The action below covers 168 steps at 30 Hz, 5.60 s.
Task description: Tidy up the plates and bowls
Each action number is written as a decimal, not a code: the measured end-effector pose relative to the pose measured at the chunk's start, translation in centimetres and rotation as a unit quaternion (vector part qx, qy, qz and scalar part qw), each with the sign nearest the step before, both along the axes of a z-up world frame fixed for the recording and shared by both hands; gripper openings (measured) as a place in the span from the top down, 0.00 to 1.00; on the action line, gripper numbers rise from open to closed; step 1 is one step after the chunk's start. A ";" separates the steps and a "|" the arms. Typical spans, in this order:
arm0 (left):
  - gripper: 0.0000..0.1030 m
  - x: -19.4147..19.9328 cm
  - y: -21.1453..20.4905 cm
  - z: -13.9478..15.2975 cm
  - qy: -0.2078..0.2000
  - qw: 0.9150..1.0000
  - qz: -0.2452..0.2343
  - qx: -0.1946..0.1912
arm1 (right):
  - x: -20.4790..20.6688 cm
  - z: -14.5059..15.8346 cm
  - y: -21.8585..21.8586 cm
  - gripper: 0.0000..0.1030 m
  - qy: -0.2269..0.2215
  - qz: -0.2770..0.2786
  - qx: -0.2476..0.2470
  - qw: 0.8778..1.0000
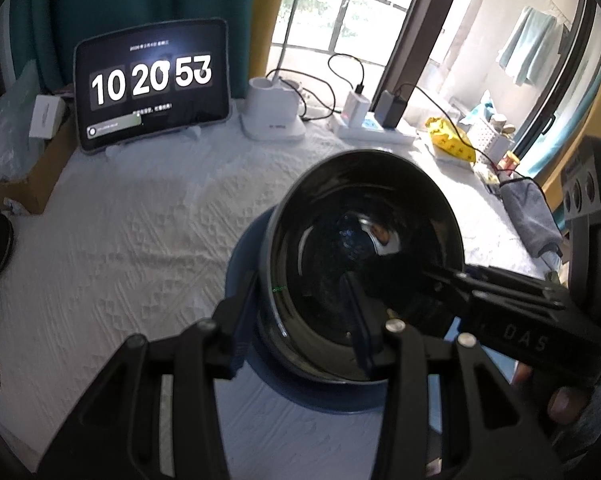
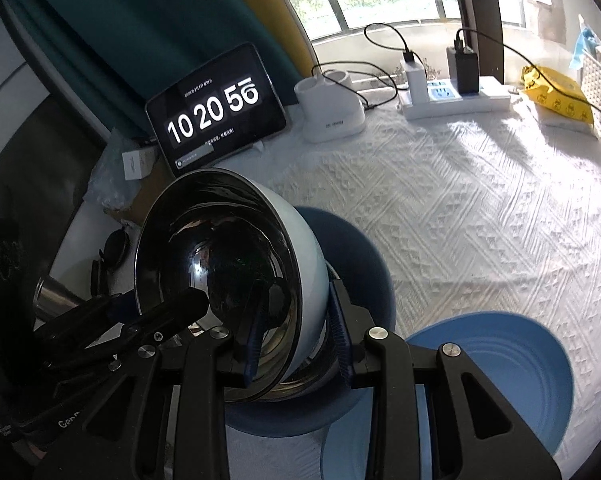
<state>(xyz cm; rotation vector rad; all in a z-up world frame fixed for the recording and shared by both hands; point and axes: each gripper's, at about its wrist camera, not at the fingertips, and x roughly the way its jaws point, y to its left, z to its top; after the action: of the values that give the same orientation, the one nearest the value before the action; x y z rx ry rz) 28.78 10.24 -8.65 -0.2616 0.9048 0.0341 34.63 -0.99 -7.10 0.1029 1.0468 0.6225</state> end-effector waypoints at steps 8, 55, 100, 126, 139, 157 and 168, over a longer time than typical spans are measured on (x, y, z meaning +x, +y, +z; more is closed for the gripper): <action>0.59 0.0 0.1 -1.1 0.012 1.000 -0.002 -0.004 | 0.1 -1.3 0.0 0.68 0.022 -0.005 0.000 1.000; 0.55 -2.4 5.3 0.6 -0.025 0.998 0.059 0.007 | 1.1 2.1 -3.9 0.51 -0.026 -0.041 0.007 0.999; 0.90 0.1 3.7 -3.5 0.012 1.000 0.002 -0.026 | 2.2 -3.6 -2.7 0.91 0.004 -0.003 -0.004 1.000; 0.91 -1.5 4.1 -1.0 -0.002 0.999 0.007 -0.031 | 1.2 -0.7 -1.8 0.91 -0.015 -0.002 -0.009 1.000; 0.91 -2.5 2.5 0.8 -0.019 0.999 -0.006 -0.026 | -0.3 2.0 -3.4 0.91 -0.035 -0.012 -0.008 0.999; 0.91 -3.5 -1.8 1.7 -0.027 0.999 -0.036 -0.026 | -2.6 3.7 -7.8 0.91 -0.048 -0.040 -0.009 0.998; 0.91 -3.7 -4.7 2.1 -0.029 0.998 -0.058 -0.017 | -3.9 4.1 -10.6 0.91 -0.050 -0.060 -0.006 0.997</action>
<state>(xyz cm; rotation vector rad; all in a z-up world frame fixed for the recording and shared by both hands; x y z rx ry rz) 25.10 5.58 -6.55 -0.2408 0.8617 -0.0954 30.77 -11.61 -3.03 0.1221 0.9403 0.5079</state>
